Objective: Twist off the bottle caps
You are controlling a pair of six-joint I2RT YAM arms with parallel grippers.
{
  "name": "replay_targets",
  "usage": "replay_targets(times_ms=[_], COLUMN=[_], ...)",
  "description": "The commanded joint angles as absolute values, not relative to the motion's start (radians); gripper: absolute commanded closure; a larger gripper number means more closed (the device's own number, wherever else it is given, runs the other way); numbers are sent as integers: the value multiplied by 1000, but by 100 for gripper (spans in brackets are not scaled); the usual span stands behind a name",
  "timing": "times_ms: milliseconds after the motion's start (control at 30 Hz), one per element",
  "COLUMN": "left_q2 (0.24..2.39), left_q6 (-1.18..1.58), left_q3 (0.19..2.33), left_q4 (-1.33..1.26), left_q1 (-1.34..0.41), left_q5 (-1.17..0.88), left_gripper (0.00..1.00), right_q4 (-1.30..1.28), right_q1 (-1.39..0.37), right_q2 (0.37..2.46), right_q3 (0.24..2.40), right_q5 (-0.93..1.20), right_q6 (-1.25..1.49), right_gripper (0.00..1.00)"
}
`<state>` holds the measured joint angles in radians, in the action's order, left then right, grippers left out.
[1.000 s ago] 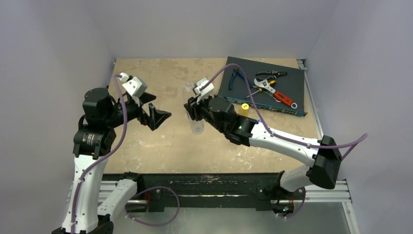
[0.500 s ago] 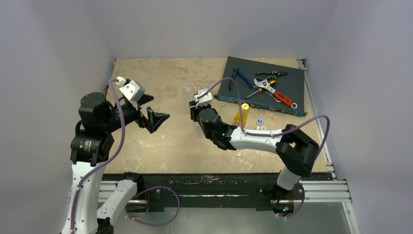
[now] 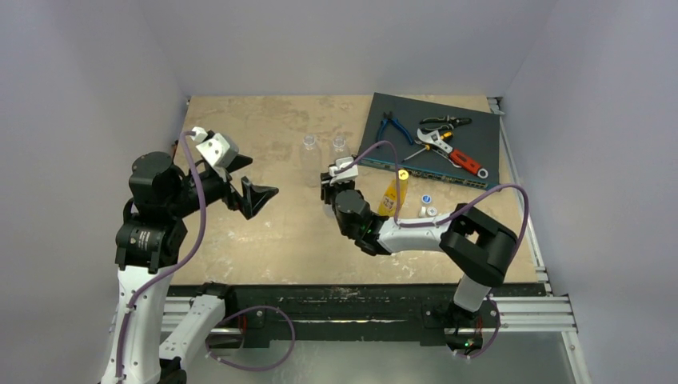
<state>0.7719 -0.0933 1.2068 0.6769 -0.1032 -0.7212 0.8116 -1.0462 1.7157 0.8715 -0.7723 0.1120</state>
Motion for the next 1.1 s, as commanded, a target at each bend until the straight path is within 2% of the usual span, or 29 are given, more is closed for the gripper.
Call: replay_targets(times_ms=[0,100,133,233,300,467,700,1067], left_q2=[766,764,764,762,764,766,764,756], left_q6=[-109,-108,-107,-106,-104,-92,-79,-74], left_q3=[1222,1220,1220,1221,1223,1226,1223,1229], left_q4=[661,659,659,652,645,629,613,610], left_q1=[-101,-101,-101,-101,-101,-101,-101,-101], left_q5=[-739,-741,-744,-744,-748,-748,-767,-776], left_gripper=[0,0,0,0,0,0,0,0], right_q4=[917,923,926,923,918,909,881,824], right_q1=[-1053,-1058,-1058,-1060,-1060,-1061,-1061,-1060], right_q2=[1714,1710,1708,1700,1691,1668,1640,1588], right_q3=[849,831,824,813,813,814,841,909], right_q5=[-806,-815,-817,-815,-813,-810,-793,-771], right_q6=[95,94,94,90,84,69,33,6], right_gripper=[89,86,83,63,54,41,32,30])
